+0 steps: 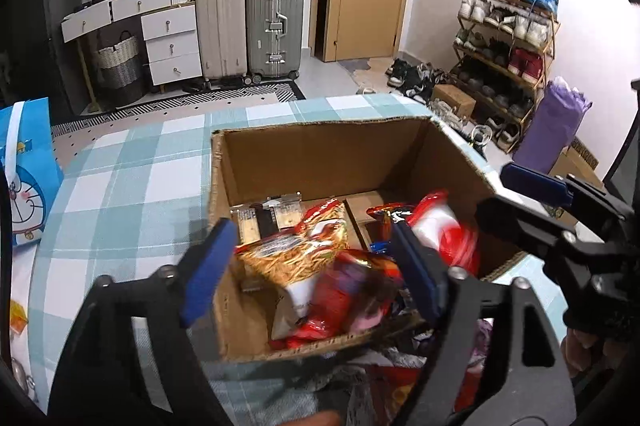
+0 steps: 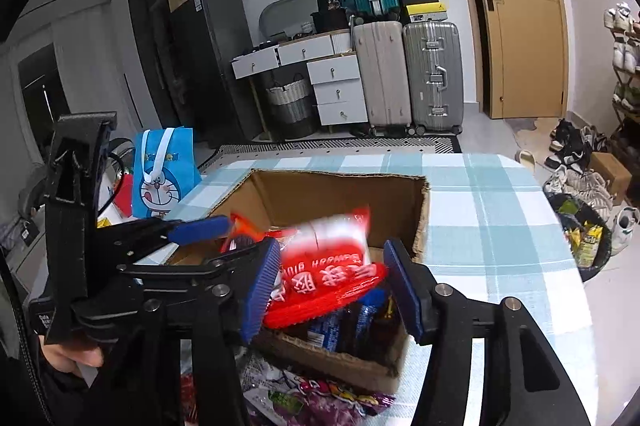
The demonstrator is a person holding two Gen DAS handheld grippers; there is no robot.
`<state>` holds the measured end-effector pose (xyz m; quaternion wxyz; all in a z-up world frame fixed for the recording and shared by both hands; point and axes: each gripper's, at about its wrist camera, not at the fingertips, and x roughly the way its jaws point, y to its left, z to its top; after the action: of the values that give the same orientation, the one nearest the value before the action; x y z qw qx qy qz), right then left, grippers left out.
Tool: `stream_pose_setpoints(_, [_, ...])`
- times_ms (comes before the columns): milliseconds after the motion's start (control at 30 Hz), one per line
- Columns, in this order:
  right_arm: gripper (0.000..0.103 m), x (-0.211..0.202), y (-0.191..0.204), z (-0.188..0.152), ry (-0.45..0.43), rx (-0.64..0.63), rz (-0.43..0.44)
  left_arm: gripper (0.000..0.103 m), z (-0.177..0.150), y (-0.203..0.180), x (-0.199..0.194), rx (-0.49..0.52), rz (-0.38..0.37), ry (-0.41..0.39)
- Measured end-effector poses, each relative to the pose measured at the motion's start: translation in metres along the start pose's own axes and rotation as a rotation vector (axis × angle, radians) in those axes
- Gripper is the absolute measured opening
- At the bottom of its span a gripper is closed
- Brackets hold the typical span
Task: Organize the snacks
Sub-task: 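Carry both red packs into the cardboard box and open both grippers, then move both tools back over the remaining snack pile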
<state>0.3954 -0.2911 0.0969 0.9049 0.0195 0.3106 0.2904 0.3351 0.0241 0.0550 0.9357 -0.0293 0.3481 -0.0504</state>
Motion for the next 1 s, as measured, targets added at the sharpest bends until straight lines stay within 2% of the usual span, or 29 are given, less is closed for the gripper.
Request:
stream_pose_setpoints(67, [0.08, -0.008, -0.001, -0.001, -0.007, 0.001, -0.007, 0.082, -0.002, 0.003, -0.009, -0.006, -0.009, -0.006])
stream_pose_setpoints(133, [0.094, -0.016, -0.002, -0.002, -0.02, 0.004, -0.019, 0.089, -0.005, 0.005, -0.02, -0.009, 0.005, -0.01])
stream_pose_setpoints(167, [0.098, -0.021, -0.003, -0.003, -0.027, 0.008, -0.027, 0.092, -0.008, 0.006, -0.025, -0.009, 0.011, -0.016])
stream_pose_setpoints(200, [0.101, -0.026, -0.006, -0.005, -0.03, 0.015, -0.033, 0.103, -0.011, 0.007, -0.032, -0.012, 0.018, -0.022])
stream_pose_setpoints(233, [0.102, -0.03, -0.008, -0.006, -0.027, 0.02, -0.037, 0.102, -0.014, 0.009, -0.037, -0.018, 0.019, -0.028])
stream_pose_setpoints(600, [0.102, -0.063, -0.028, -0.05, 0.012, 0.047, -0.062, 0.102, -0.062, 0.019, -0.082, -0.058, 0.027, -0.022])
stream_pose_setpoints(800, [0.103, -0.07, -0.029, -0.073, 0.046, 0.048, -0.069, 0.102, -0.083, 0.024, -0.092, -0.083, 0.017, -0.008])
stream_pose_setpoints(1000, [0.103, -0.07, -0.022, -0.082, 0.077, 0.017, -0.056, 0.102, -0.096, 0.023, -0.098, -0.079, 0.015, 0.013])
